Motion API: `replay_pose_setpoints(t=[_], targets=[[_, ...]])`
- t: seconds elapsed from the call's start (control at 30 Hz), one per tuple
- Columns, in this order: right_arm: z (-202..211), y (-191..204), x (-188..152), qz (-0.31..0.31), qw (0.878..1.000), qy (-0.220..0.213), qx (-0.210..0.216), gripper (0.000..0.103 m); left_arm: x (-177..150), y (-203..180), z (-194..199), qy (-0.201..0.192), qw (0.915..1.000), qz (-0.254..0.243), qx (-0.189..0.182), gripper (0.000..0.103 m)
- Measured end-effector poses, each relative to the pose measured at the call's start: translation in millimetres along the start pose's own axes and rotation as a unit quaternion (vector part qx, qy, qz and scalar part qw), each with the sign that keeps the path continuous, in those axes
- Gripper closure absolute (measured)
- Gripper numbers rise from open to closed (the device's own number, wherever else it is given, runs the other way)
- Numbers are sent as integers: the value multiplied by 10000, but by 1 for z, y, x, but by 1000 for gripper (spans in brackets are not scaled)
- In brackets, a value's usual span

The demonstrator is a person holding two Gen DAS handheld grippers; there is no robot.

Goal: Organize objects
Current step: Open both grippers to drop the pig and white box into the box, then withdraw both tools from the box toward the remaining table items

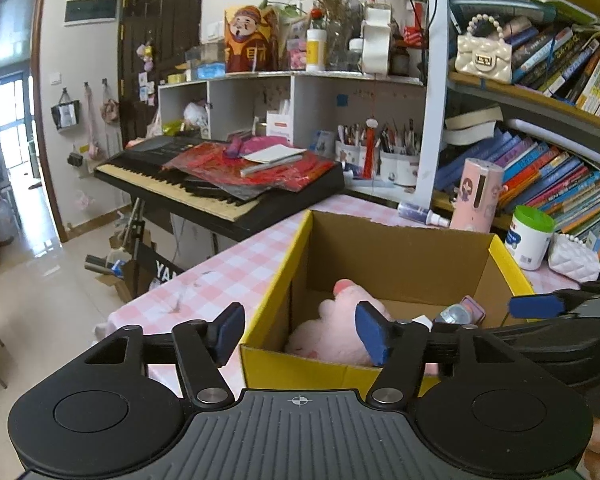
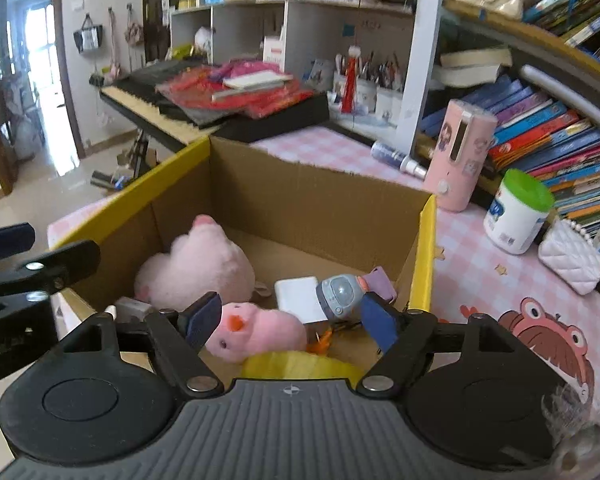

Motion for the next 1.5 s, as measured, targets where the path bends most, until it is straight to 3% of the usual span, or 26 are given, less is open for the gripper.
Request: replay_pose_setpoints(t=[0.23, 0.43, 1.03, 1.5], targets=[[45, 2, -2, -246, 9982, -486, -268, 26, -4, 10, 25, -149, 9998, 107, -102, 33], [74, 6, -15, -515, 9952, -651, -523, 26, -15, 19, 45, -150, 9996, 142, -194, 30], [127, 39, -97, -941, 9896, -139, -1079, 26, -74, 48, 94, 372, 9988, -42, -303, 23], [154, 48, -143, -1297, 9832, 108, -1281, 26, -108, 42, 115, 736, 9948, -409, -565, 22]])
Point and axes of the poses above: each gripper's, at about its wrist camera, not at the fingertips, and z roughly against the way its jaws point, y to its left, x to its top, the point moved 7 cm from there along -z, roughly the way its jaws point, and after that the axes turned 3 degrees about z, right-handed, at the moved point
